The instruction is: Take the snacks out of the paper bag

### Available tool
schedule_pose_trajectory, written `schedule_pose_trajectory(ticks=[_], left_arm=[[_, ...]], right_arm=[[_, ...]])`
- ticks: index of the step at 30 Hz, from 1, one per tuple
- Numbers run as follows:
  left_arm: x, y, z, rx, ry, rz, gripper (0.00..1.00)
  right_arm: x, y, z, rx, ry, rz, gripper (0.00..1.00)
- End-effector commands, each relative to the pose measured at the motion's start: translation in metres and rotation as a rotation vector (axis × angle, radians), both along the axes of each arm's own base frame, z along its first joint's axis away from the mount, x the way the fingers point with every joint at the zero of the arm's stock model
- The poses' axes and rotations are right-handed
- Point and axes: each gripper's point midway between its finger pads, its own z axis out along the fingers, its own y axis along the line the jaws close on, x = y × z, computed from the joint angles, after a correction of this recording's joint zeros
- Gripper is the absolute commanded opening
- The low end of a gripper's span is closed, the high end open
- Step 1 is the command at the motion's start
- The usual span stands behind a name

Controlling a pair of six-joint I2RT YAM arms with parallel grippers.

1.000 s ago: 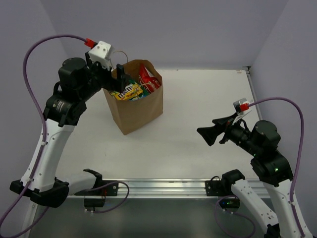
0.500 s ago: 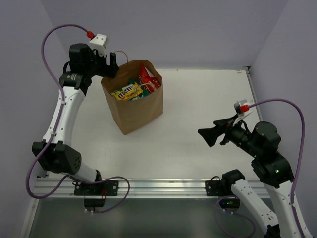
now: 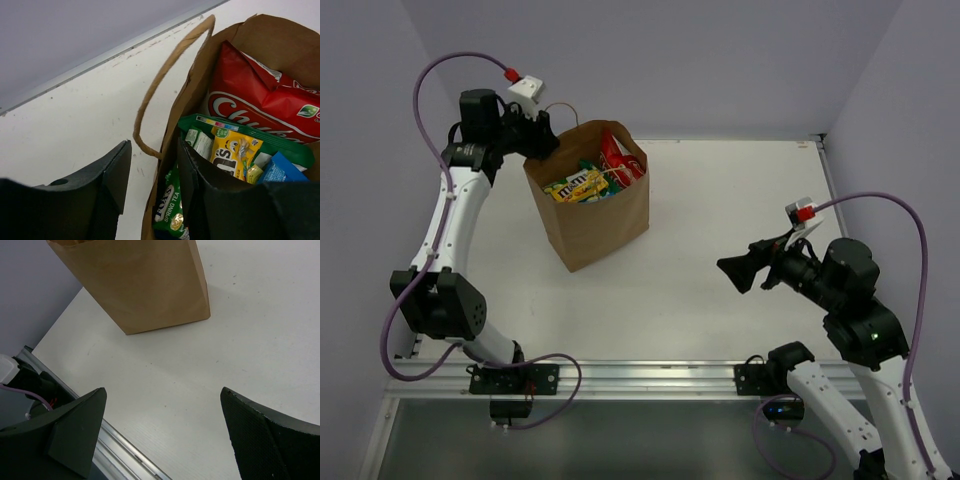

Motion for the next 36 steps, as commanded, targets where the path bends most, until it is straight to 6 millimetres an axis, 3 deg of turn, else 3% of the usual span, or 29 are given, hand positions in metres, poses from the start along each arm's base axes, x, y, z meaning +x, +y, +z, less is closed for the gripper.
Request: schedule_pose_trajectory(ticks=[1,7,10,13,16,17,22,26,36], left_arm=[[0.003,-0.011,0.010,-0.004,-0.049,-0.094,0.47],[0.011,-0.009,0.002,0.017,-0.025,-0.096,0.46],[0.012,-0.010,0.000,0.019,-0.020,-0.105,0.39],[0.013,-0.011,-0.002,0.020,-0.011,-0.114,0.29],[0.012,-0.012,-0.003,0.021,-0.009,-0.120,0.12],[0.012,-0.012,-0.001,0.022,-0.013,-0.122,0.01],[0.000,-0.016,0.015,0.014,-0.044,-0.143,0.00],[-0.019,-0.017,0.042,0.013,-0.108,-0.124,0.00],[-0.072,-0.033,0.055,0.028,-0.162,-0.066,0.00]], right_arm=[[0.003,0.001,0.004,-0.008,-0.017,0.008,0.99],[0.003,0.001,0.006,-0.011,-0.019,0.006,0.99],[0.004,0.001,0.006,-0.011,-0.018,0.009,0.99],[0.003,0.003,0.006,-0.008,-0.016,0.016,0.99],[0.003,0.004,0.006,-0.006,-0.014,0.023,0.99],[0.003,0.005,0.007,-0.005,-0.019,0.028,0.99],[0.001,0.010,0.014,0.001,-0.035,0.071,0.99],[0.002,0.016,0.027,0.006,-0.068,0.106,0.99],[0.019,0.030,0.062,0.021,-0.083,0.159,0.99]])
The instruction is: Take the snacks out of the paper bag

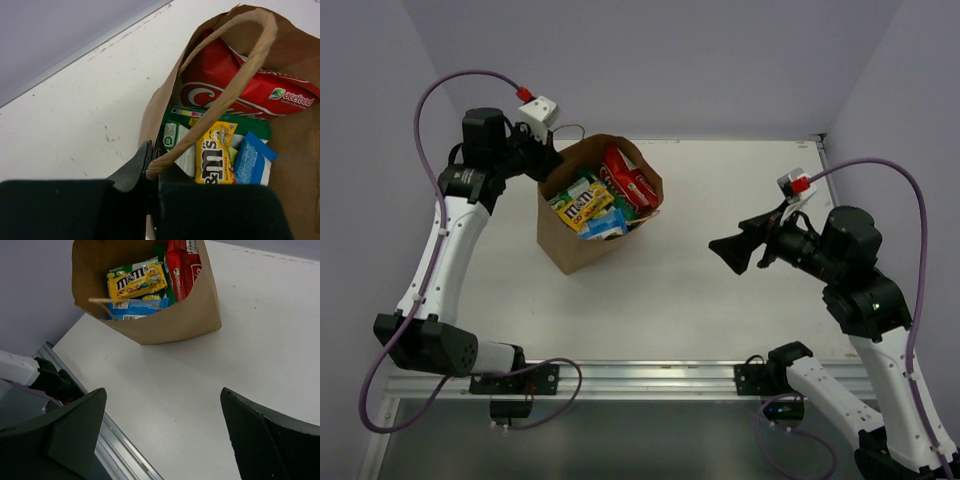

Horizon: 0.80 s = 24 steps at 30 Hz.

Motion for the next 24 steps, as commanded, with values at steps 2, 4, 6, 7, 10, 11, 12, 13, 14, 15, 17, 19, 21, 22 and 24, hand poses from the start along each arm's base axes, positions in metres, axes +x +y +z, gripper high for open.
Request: schedule_pose_trajectory(ticks=[2,4,6,7,10,11,12,13,14,15,17,19,21,22,24], left_arm=[[-0.017,-0.008,0.041,0.002,-0.155,0.035,0.00],[-0.019,-0.008,0.038,0.014,-0.153,0.049,0.00],[-0.022,-0.011,0.038,0.018,-0.157,0.048,0.00],[-0.023,-0.013,0.036,0.020,-0.155,0.046,0.00],[-0.027,-0.018,0.037,0.020,-0.160,0.034,0.00],[-0.029,-0.019,0.038,0.018,-0.162,0.033,0.00],[-0.030,-0.018,0.039,0.021,-0.165,0.035,0.00],[-0.031,-0.019,0.040,0.019,-0.167,0.034,0.00],[-0.034,-0.018,0.042,0.019,-0.175,0.035,0.00],[-0.035,-0.017,0.042,0.021,-0.176,0.039,0.00],[-0.039,-0.018,0.046,0.020,-0.190,0.032,0.00],[-0.042,-0.019,0.046,0.027,-0.198,0.023,0.00],[-0.047,-0.020,0.050,0.025,-0.212,0.011,0.00],[-0.049,-0.021,0.051,0.024,-0.215,0.010,0.00],[-0.054,-0.021,0.053,0.024,-0.227,0.000,0.00]], right_arm=[[0.009,0.010,0.033,0.024,-0.075,0.040,0.99],[0.015,0.012,0.042,0.023,-0.088,0.032,0.99],[0.024,0.017,0.046,0.012,-0.095,0.029,0.99],[0.021,0.024,0.054,0.011,-0.113,0.052,0.99],[0.030,0.048,0.057,-0.040,-0.117,0.085,0.98],[0.036,0.052,0.054,-0.064,-0.111,0.071,0.97],[0.039,0.060,0.053,-0.083,-0.115,0.083,0.96],[0.039,0.077,0.050,-0.098,-0.108,0.121,0.95],[0.042,0.085,0.051,-0.103,-0.120,0.130,0.94],[0.044,0.091,0.054,-0.114,-0.136,0.127,0.93],[0.045,0.115,0.044,-0.150,-0.123,0.176,0.91],[0.044,0.132,0.046,-0.168,-0.145,0.209,0.91],[0.053,0.150,0.033,-0.203,-0.137,0.225,0.89],[0.055,0.157,0.032,-0.213,-0.142,0.225,0.88],[0.065,0.172,0.019,-0.233,-0.120,0.218,0.86]])
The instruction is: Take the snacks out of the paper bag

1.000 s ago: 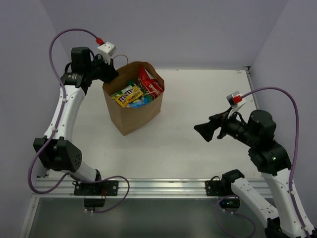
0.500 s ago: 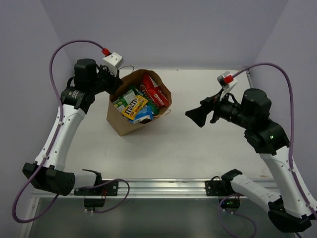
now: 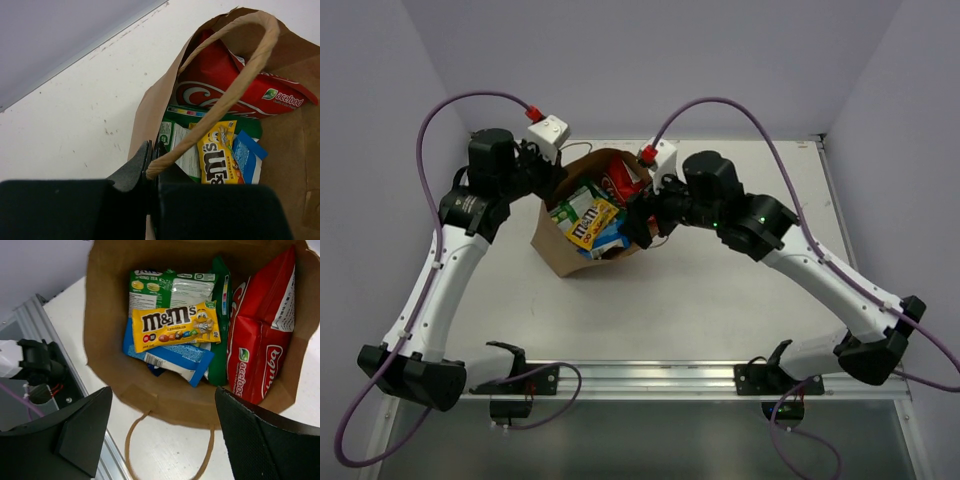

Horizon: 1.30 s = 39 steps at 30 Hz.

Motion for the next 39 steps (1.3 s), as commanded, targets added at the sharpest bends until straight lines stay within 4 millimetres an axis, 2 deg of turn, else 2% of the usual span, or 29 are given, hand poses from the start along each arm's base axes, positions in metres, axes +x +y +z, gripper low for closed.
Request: schedule_pose_trajectory(ticks=[1,2,5,6,8,9,12,15,20,25,26,29,33,35,36,39], left_arm=[[-0.010,-0.002,0.048,-0.040,-0.174,-0.017,0.00],[-0.012,-0.001,0.049,-0.042,-0.176,-0.015,0.00],[-0.019,0.002,0.049,-0.052,-0.181,0.004,0.00],[-0.020,0.003,0.045,-0.061,-0.169,0.018,0.00],[-0.024,0.004,0.046,-0.082,-0.173,0.030,0.00],[-0.027,0.004,0.043,-0.097,-0.158,0.037,0.00],[-0.035,0.005,0.044,-0.124,-0.161,0.049,0.00],[-0.035,0.008,0.039,-0.131,-0.151,0.076,0.00],[-0.033,0.017,0.036,-0.147,-0.144,0.149,0.00],[-0.027,0.015,0.035,-0.194,-0.129,0.180,0.00],[-0.025,0.015,0.037,-0.211,-0.131,0.188,0.00],[-0.021,0.012,0.039,-0.239,-0.131,0.195,0.00],[-0.019,0.008,0.039,-0.261,-0.131,0.180,0.00],[-0.017,0.011,0.037,-0.245,-0.136,0.198,0.00],[-0.015,0.013,0.036,-0.236,-0.140,0.205,0.00],[-0.013,0.019,0.040,-0.215,-0.165,0.228,0.00]], right_arm=[[0.018,0.016,0.016,0.008,-0.086,-0.046,0.84],[0.022,0.024,0.006,0.004,-0.047,-0.069,0.83],[0.028,0.038,0.001,0.065,0.046,-0.144,0.83],[0.029,0.044,-0.011,0.071,0.091,-0.161,0.84],[0.031,0.053,-0.013,0.141,0.164,-0.202,0.84],[0.031,0.058,-0.023,0.140,0.195,-0.213,0.84],[0.037,0.069,-0.031,0.180,0.250,-0.275,0.84],[0.037,0.080,-0.038,0.190,0.290,-0.278,0.84],[0.035,0.094,-0.063,0.156,0.366,-0.301,0.83],[0.030,0.103,-0.081,0.130,0.371,-0.291,0.82],[0.031,0.103,-0.092,0.097,0.382,-0.299,0.82],[0.034,0.107,-0.096,0.091,0.400,-0.313,0.82],[0.044,0.117,-0.113,0.075,0.423,-0.353,0.82],[0.053,0.118,-0.116,0.077,0.413,-0.390,0.82],[0.056,0.119,-0.123,0.065,0.413,-0.399,0.81],[0.065,0.126,-0.119,0.078,0.383,-0.381,0.78]])
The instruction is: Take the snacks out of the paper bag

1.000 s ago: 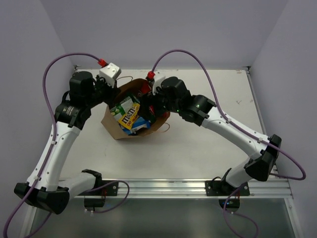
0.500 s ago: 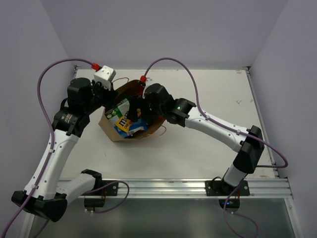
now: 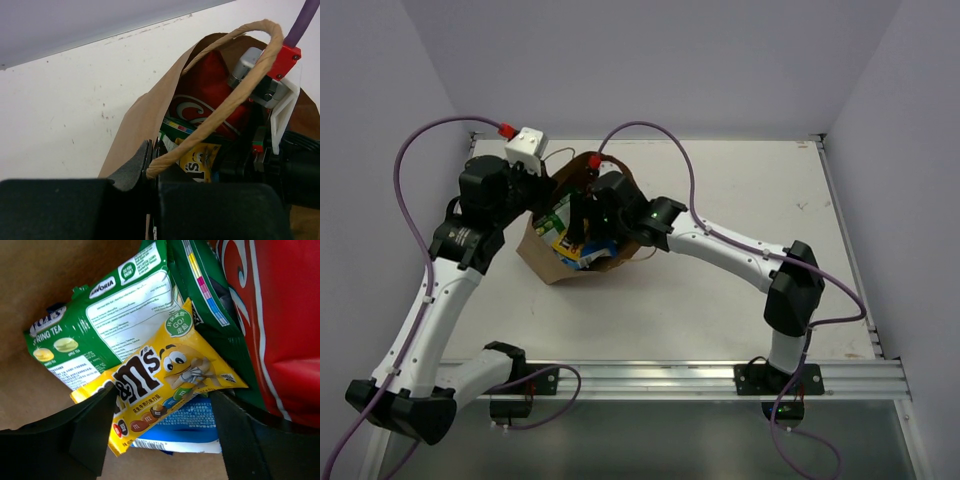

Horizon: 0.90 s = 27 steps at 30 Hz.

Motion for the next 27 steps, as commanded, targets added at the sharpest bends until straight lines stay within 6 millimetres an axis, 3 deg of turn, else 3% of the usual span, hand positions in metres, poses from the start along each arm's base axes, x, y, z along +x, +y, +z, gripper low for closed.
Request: schedule_pose_trajectory(ticks=[1,6,8,11,14,20,21,24,25,27], left_arm=[[0.014,0.003,0.044,-0.030,-0.172,0.036,0.00],[0.023,0.011,0.062,0.045,-0.233,0.059,0.00],[0.024,0.012,0.068,0.064,-0.254,0.057,0.00],[0.023,0.013,0.070,0.084,-0.267,0.048,0.00],[0.021,0.016,0.065,0.098,-0.266,0.054,0.00],[0.021,0.030,0.059,0.131,-0.263,0.120,0.00],[0.021,0.030,0.059,0.133,-0.266,0.125,0.00],[0.024,0.031,0.059,0.137,-0.271,0.132,0.00],[0.024,0.031,0.059,0.135,-0.272,0.129,0.00],[0.025,0.028,0.060,0.134,-0.278,0.117,0.00]], right_arm=[[0.023,0.009,0.016,0.033,-0.070,-0.042,0.76],[0.034,0.009,0.036,0.047,-0.133,-0.030,0.58],[0.035,0.004,0.047,0.046,-0.168,-0.025,0.43],[0.034,-0.004,0.056,0.041,-0.203,-0.022,0.24],[0.029,-0.011,0.066,0.045,-0.230,-0.012,0.12],[0.010,-0.036,0.134,0.117,-0.350,0.033,0.04],[0.004,-0.046,0.154,0.141,-0.382,0.032,0.04],[0.000,-0.071,0.174,0.137,-0.425,0.005,0.02],[-0.005,-0.086,0.191,0.163,-0.454,-0.009,0.02],[0.003,-0.111,0.193,0.154,-0.468,-0.067,0.02]])
